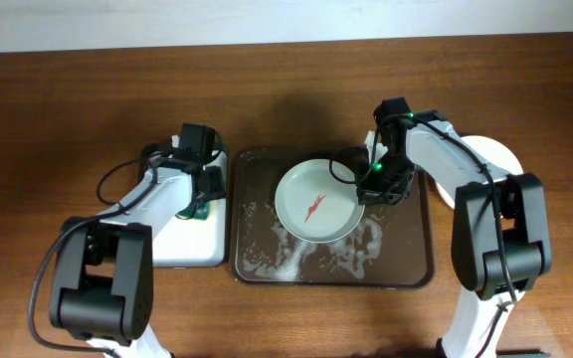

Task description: Clean dirty plates on tray and stack at the side

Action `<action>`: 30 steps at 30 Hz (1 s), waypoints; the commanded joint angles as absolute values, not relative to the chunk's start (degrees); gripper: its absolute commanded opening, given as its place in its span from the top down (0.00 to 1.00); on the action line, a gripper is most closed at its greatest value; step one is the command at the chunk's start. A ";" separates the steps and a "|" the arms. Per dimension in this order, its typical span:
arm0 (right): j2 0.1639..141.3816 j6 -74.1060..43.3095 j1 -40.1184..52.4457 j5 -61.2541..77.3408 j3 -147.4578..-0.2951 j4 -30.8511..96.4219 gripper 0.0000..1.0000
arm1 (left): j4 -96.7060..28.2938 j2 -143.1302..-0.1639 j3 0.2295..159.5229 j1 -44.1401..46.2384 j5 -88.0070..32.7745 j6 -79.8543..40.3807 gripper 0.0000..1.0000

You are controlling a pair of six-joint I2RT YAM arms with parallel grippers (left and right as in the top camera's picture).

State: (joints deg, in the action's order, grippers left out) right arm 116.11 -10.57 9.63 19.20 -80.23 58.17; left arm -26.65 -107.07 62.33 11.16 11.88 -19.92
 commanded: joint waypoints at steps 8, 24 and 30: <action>116.20 -11.00 10.13 19.92 -79.70 58.33 0.96 | -20.69 -107.79 61.87 10.90 15.46 -19.59 1.00; 116.20 -11.00 10.13 19.92 -79.70 58.35 0.96 | -36.82 -101.67 61.89 10.96 9.19 -18.37 0.29; 116.20 -11.00 10.13 19.94 -79.70 58.54 0.96 | -36.88 -101.69 60.29 10.96 9.21 -18.37 0.30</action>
